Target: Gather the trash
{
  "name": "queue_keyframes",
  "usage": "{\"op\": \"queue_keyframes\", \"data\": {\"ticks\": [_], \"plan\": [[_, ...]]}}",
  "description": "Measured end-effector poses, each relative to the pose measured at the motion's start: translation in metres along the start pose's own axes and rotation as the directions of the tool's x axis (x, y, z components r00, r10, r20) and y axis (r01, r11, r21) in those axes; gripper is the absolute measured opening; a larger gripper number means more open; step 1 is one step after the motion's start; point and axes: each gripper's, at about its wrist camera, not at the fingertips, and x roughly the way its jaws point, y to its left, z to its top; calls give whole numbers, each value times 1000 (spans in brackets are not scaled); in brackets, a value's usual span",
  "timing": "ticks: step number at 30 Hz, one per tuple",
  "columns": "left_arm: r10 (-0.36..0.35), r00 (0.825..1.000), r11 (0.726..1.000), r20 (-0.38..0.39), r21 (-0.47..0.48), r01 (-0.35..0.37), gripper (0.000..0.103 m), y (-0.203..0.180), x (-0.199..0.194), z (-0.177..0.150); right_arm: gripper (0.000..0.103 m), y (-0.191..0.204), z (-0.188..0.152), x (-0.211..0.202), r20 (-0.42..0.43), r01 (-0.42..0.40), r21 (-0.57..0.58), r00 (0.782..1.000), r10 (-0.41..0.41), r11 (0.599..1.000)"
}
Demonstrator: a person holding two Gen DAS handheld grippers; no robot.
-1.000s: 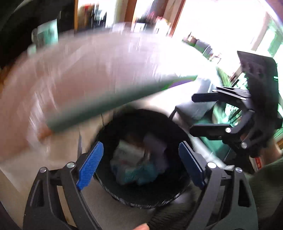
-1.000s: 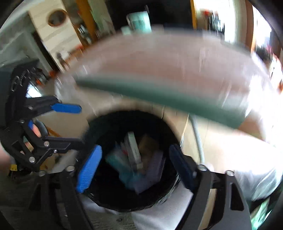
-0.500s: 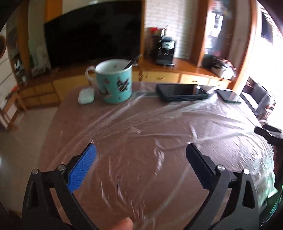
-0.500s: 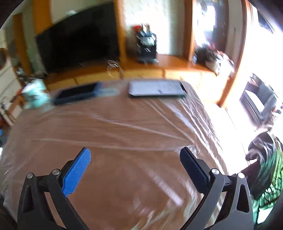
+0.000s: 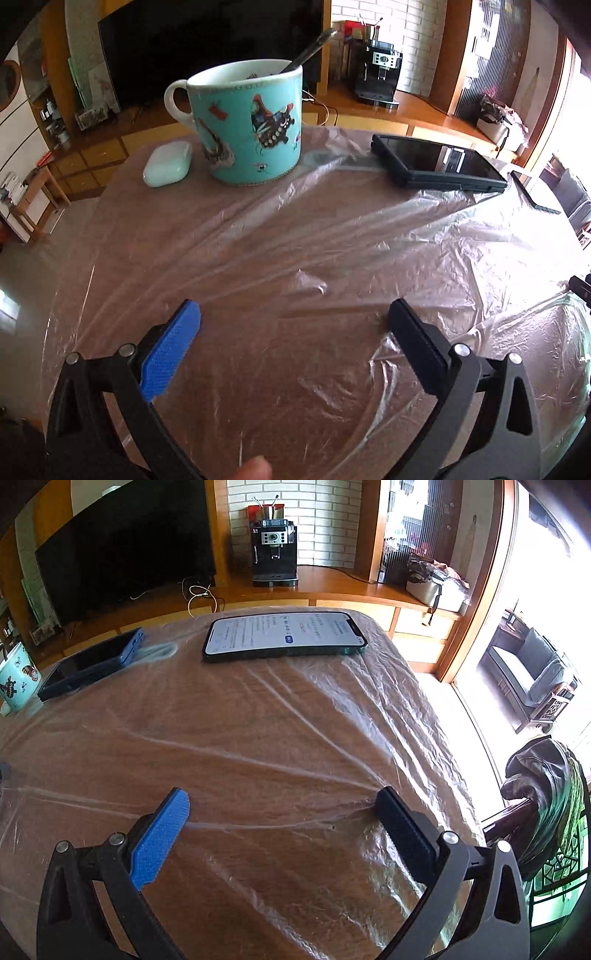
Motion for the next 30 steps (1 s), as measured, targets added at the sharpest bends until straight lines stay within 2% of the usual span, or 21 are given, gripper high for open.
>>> {"op": "queue_keyframes", "data": {"ticks": [30], "plan": [[0, 1000, 1000, 0, 0, 0, 102, 0, 2, 1, 99, 1, 1, 0, -1, 3, 1, 1000, -3, 1000]]}}
